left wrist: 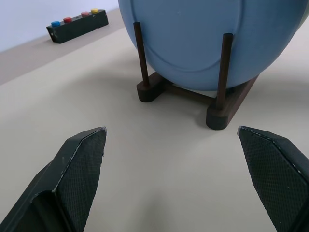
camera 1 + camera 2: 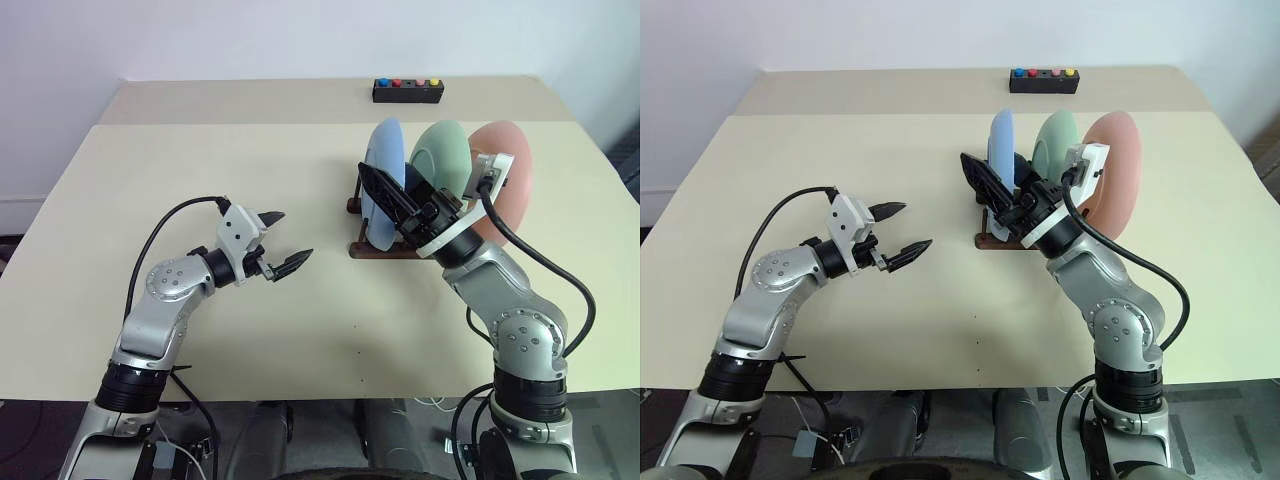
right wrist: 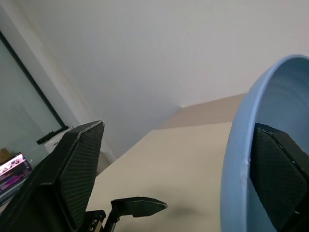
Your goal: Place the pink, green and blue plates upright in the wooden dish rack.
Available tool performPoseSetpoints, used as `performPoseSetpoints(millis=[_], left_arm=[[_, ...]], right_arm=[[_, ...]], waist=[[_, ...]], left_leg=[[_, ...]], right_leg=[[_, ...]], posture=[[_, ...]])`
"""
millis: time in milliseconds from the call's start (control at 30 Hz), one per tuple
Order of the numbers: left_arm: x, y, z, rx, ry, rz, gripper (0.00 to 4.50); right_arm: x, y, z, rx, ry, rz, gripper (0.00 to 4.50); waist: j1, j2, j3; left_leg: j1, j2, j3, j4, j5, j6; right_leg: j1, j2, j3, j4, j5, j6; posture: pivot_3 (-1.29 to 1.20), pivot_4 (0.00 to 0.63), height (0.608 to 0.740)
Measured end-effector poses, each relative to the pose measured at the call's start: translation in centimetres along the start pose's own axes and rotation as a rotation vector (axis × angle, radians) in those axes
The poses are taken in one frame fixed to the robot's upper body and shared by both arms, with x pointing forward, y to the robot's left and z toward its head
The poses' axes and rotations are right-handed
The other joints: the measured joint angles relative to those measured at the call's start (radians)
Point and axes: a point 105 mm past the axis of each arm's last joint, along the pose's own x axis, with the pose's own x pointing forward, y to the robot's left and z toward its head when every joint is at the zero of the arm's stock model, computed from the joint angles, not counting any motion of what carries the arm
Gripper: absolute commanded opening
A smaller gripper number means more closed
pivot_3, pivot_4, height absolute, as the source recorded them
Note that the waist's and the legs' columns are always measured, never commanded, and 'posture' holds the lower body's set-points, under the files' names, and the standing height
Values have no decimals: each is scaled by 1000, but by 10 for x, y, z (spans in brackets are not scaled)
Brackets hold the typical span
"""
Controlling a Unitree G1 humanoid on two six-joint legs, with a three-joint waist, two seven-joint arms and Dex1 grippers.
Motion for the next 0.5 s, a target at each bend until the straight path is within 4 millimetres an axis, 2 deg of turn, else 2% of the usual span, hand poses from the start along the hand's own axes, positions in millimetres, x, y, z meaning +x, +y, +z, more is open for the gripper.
performPoseSetpoints(millis=[367,500], left_arm=[[1,-1,0,-5,-4,-1,4500],[1,-1,0,-6,-5,-2,4500]], right_arm=[[-5,-10,3,-110,27,-52,4472],[-8,-10,9,-225,46,-38,4472]], waist=[[0,0,0],[1,0,0]], left_leg=[[0,0,0,0,0,0],[0,0,0,0,0,0]], right_leg=[[0,0,0,0,0,0],[0,0,0,0,0,0]], posture=[[0,150,740],[0,150,740]])
